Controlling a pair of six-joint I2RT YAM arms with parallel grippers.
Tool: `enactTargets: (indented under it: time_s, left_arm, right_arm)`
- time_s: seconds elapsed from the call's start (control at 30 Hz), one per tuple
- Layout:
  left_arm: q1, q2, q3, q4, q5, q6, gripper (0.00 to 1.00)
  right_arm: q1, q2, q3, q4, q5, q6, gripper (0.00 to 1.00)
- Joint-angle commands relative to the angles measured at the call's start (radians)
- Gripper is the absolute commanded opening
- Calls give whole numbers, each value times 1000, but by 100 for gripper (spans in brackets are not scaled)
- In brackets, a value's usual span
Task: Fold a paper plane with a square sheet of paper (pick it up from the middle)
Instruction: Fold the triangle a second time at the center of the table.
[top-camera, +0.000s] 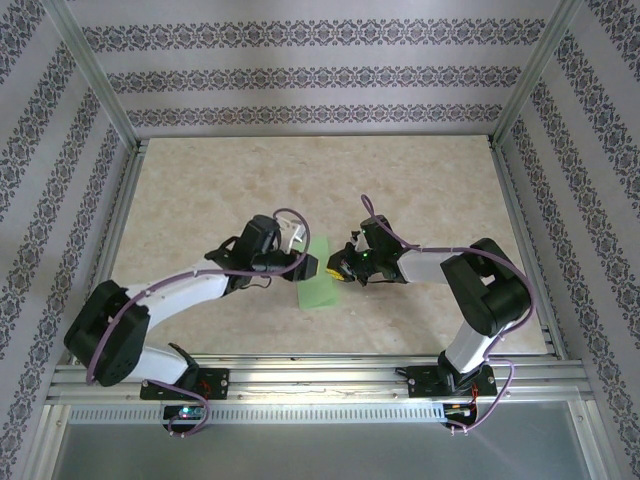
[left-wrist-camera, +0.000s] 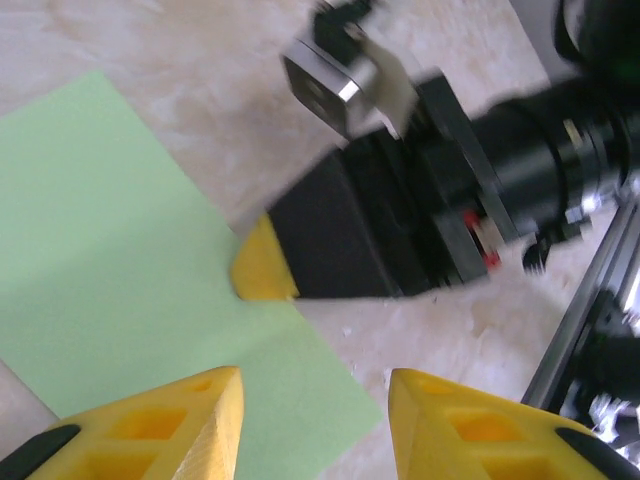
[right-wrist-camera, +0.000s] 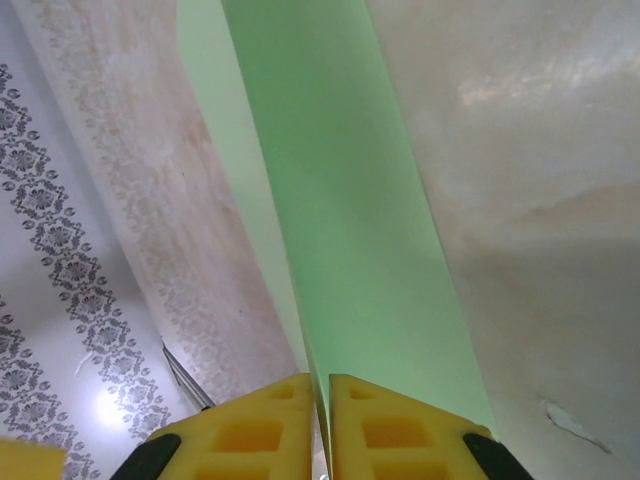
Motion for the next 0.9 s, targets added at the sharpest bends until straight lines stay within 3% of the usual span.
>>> enactTargets:
  time_s: [0.0, 0.2, 0.33, 0.67, 0.87]
  left_arm:
    - [-84, -44, -36, 0, -149, 174, 43]
    - [-309, -18, -44, -31, -461, 290, 45]
    - [-412, 38, -27, -30, -630, 291, 48]
    - [-471, 198, 79, -101, -730, 328, 52]
    - [-473, 223, 105, -124, -757, 333, 43]
  right_arm:
    - [-1, 0, 17, 21, -26, 10, 11]
    - [1, 13, 26, 22, -42, 14, 8]
    - [1, 6, 25, 21, -36, 18, 7]
    - [-1, 5, 23, 18, -36, 15, 8]
    - [-5, -1, 19, 18, -33, 17, 8]
